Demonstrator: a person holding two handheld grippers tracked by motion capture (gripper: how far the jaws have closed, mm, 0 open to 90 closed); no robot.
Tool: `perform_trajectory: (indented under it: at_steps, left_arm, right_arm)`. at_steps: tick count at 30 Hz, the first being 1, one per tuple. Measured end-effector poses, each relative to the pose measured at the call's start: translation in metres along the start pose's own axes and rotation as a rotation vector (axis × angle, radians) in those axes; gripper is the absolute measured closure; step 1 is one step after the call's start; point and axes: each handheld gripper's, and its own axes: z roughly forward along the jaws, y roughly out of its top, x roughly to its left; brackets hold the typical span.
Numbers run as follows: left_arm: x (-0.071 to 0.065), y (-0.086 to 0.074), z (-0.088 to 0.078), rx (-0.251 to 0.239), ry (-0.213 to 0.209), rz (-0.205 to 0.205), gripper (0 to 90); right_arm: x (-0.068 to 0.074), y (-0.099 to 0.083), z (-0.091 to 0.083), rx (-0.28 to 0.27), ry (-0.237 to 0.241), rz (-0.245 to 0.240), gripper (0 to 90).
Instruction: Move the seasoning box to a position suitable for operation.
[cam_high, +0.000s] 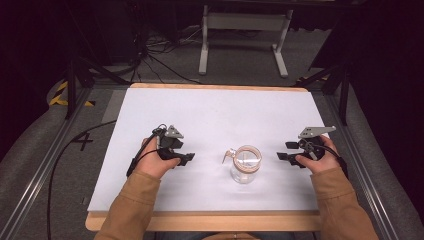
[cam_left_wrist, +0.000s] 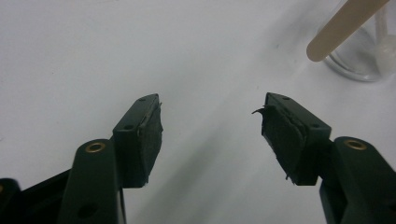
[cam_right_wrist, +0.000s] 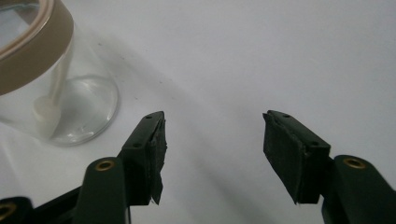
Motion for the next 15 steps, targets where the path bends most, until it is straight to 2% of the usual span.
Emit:
perform_trajectory:
  at_steps: [4,6,9,11,13,15]
  left_arm:
    - [0.0,0.002,-0.003,-0.037,0.003,0.01,39.7]
    - [-0.001,0.002,-0.003,-0.065,0.008,0.052,40.3]
    - [-0.002,0.003,-0.004,-0.072,0.013,0.066,43.4]
    - [-0.004,0.005,-0.005,-0.076,-0.012,0.068,47.5]
    - [-0.007,0.006,-0.006,-0.077,-0.032,0.048,49.6]
    - [-0.011,0.009,-0.008,-0.078,-0.049,0.045,53.3]
  right_arm:
    - [0.001,-0.001,-0.001,0.013,-0.006,0.018,40.2]
    - [0.001,0.0,-0.001,0.011,-0.013,0.018,42.6]
    - [0.004,0.001,-0.003,-0.004,-0.008,0.015,45.5]
    - [0.006,0.002,-0.004,-0.02,0.0,0.004,48.9]
    - [0.008,0.003,-0.004,-0.016,0.003,0.003,50.5]
    - [0.008,0.002,-0.005,-0.014,0.009,0.001,53.3]
